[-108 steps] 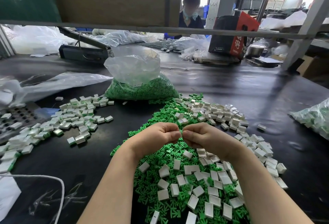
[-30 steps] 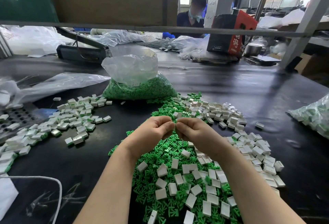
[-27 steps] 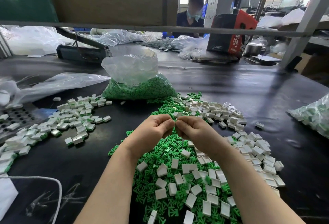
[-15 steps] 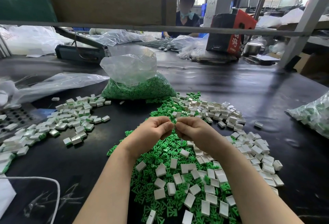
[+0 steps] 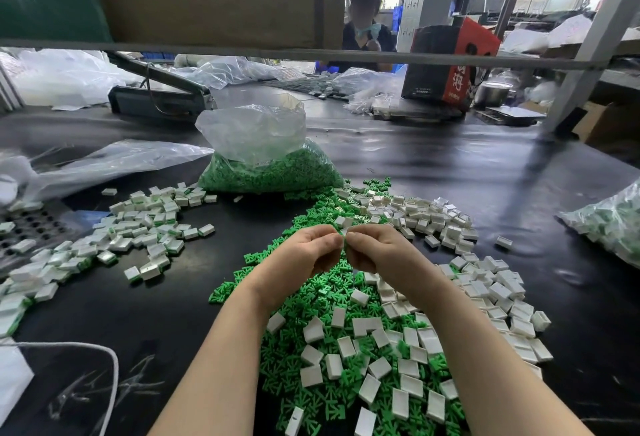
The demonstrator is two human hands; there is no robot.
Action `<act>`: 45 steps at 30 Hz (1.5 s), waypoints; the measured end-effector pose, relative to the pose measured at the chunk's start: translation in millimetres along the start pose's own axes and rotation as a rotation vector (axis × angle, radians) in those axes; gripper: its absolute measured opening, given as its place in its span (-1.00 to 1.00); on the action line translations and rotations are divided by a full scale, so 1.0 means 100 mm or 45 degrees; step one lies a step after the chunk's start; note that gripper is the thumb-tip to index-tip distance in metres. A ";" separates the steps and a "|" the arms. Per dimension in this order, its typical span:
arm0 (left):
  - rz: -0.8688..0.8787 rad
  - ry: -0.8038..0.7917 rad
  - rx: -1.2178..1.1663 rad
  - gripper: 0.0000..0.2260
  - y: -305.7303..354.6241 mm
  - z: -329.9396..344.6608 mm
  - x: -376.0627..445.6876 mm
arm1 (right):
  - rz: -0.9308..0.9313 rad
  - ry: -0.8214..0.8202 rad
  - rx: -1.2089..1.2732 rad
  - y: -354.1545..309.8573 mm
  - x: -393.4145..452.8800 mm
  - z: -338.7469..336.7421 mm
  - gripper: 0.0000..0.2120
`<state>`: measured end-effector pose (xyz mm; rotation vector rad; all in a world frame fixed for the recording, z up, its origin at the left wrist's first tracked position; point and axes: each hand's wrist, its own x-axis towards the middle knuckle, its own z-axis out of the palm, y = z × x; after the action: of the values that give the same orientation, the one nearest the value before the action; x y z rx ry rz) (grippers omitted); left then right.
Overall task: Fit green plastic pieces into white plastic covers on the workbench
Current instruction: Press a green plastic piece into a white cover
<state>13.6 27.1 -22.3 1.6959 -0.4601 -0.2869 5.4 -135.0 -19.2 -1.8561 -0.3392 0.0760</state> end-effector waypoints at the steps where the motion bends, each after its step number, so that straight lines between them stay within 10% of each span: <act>1: 0.008 0.016 -0.045 -0.72 0.00 0.01 0.01 | 0.000 0.009 0.005 -0.01 0.00 0.01 -0.68; 11: 0.139 0.101 -0.407 -0.78 -0.01 0.08 0.09 | 0.044 0.264 0.590 -0.07 0.00 0.11 -0.59; 45: 0.043 -0.004 0.111 -0.73 -0.06 -0.03 0.02 | 0.054 -0.105 0.012 0.00 -0.05 0.00 -0.69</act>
<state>17.8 29.2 -27.3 1.7708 -0.5092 -0.2485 0.5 -136.6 -19.6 -1.8544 -0.3561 0.1828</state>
